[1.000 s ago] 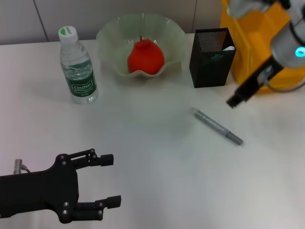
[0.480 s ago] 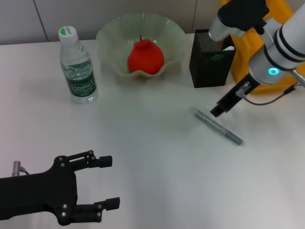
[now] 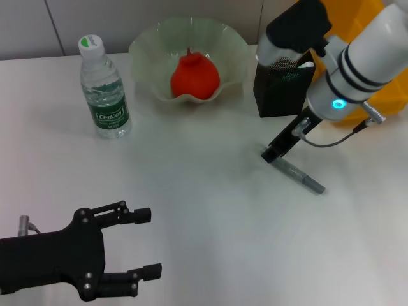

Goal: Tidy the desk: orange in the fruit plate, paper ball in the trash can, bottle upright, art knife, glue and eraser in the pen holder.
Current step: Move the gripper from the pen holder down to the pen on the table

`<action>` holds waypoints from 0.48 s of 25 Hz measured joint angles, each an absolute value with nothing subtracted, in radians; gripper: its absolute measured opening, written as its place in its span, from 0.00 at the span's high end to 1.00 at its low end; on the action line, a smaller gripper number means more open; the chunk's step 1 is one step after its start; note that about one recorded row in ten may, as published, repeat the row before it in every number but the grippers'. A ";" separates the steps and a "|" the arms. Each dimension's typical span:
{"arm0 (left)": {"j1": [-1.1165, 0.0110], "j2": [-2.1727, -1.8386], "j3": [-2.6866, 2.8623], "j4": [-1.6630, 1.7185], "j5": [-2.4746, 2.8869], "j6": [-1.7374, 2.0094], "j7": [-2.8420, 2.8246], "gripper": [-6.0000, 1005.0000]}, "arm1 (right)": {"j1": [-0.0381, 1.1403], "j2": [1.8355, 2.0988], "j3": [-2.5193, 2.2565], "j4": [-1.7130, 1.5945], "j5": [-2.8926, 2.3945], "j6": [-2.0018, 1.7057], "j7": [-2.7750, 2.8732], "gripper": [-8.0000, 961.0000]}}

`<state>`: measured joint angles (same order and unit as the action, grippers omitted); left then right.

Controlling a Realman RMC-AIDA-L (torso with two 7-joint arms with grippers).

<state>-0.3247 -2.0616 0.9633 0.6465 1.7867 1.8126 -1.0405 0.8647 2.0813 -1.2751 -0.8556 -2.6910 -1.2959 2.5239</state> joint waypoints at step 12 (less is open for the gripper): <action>-0.326 -2.062 0.963 0.637 1.786 1.815 -1.037 0.19 | 0.869 2.085 -1.311 -0.797 -2.680 -1.224 2.529 0.67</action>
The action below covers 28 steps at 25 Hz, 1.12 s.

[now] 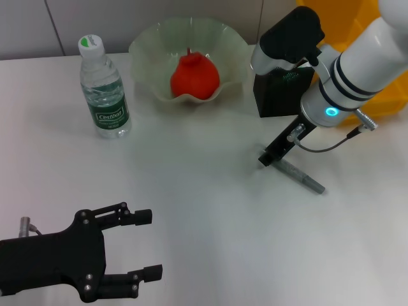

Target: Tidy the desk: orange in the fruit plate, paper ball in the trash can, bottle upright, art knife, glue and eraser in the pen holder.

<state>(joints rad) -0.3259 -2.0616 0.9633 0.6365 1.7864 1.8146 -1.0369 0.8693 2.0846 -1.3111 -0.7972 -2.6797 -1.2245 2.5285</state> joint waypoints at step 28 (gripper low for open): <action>-0.331 -2.062 0.957 0.645 1.785 1.812 -1.047 0.19 | 0.722 2.077 -1.117 -1.415 -2.660 -1.368 2.509 0.84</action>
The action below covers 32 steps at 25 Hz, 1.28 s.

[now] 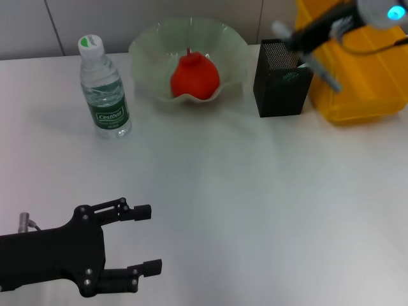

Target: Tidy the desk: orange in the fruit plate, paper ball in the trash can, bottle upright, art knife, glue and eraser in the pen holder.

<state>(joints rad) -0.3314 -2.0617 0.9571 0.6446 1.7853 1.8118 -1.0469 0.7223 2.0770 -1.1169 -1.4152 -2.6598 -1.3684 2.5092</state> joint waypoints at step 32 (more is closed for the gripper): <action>-0.333 -2.065 0.939 0.637 1.780 1.829 -1.049 0.19 | 0.704 2.054 -0.818 -0.774 -1.843 -0.995 1.390 0.85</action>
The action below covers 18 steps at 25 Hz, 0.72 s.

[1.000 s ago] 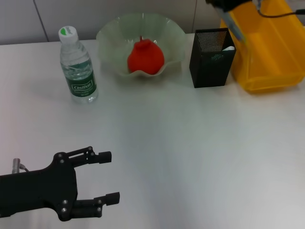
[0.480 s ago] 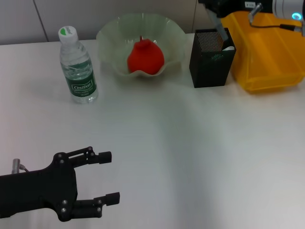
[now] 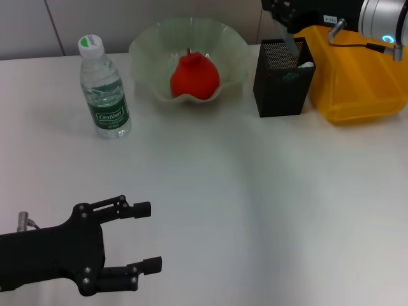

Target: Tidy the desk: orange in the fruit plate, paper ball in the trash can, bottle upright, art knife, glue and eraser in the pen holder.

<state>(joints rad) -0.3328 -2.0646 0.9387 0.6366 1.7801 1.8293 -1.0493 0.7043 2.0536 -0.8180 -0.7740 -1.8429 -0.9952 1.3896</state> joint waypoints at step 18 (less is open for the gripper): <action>-0.334 -2.065 0.939 0.637 1.779 1.841 -1.050 0.19 | 0.745 2.034 -0.799 -0.587 -1.740 -0.895 1.212 0.80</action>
<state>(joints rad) -0.3344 -2.0647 0.9387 0.6370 1.7792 1.8411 -1.0498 0.7447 2.0343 -0.7991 -0.5874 -1.7398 -0.8948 1.2120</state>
